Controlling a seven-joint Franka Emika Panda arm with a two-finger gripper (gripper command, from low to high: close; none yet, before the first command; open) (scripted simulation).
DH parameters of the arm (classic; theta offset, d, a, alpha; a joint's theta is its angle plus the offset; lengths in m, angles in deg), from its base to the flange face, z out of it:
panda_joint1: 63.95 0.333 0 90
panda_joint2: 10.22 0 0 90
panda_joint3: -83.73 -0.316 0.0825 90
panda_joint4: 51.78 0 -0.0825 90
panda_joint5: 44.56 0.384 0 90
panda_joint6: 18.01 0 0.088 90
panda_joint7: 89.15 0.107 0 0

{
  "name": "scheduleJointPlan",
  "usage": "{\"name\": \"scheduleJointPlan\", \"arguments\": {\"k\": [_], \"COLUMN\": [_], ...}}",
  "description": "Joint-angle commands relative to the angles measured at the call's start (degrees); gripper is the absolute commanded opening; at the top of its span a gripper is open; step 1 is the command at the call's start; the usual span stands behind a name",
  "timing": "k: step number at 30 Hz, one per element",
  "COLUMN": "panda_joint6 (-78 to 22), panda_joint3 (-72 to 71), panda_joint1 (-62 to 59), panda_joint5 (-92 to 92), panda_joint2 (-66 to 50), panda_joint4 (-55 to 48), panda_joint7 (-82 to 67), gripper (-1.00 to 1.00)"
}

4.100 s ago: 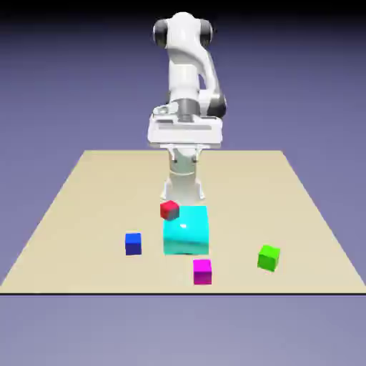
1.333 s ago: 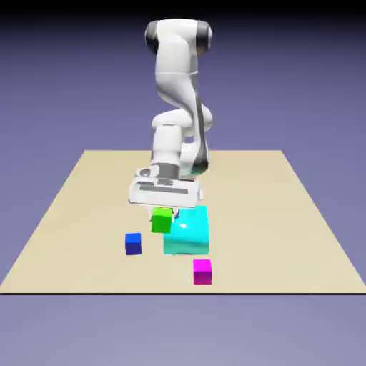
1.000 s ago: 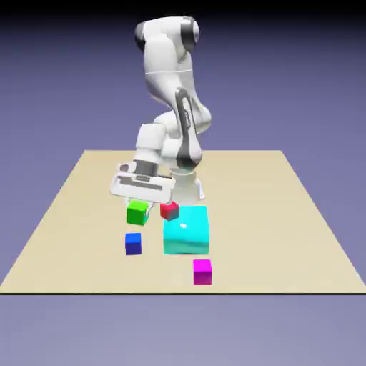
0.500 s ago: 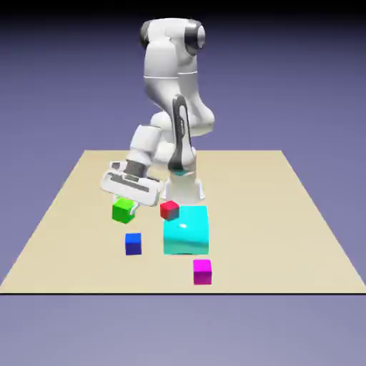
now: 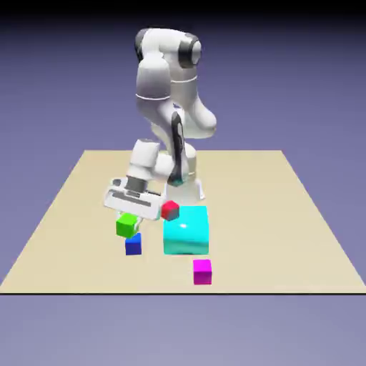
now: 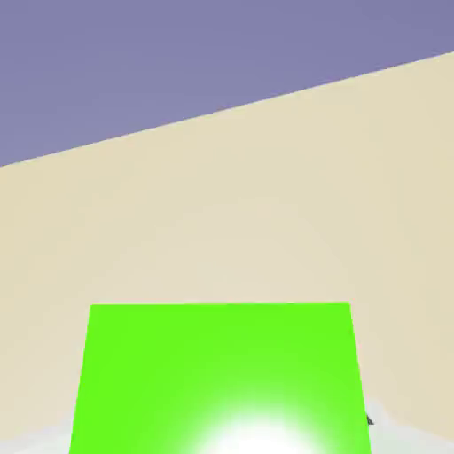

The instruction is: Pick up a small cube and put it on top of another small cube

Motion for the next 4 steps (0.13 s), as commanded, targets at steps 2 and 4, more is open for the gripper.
{"name": "scheduleJointPlan", "arguments": {"k": [2,4], "panda_joint6": [0.4,0.0], "panda_joint3": [-1.5,0.2], "panda_joint1": [-1.9,0.2], "panda_joint5": [-1.3,0.2], "panda_joint2": [-0.9,0.1], "panda_joint4": [-0.2,0.0], "panda_joint7": [1.1,-0.2], "gripper": [1.00,1.00]}}
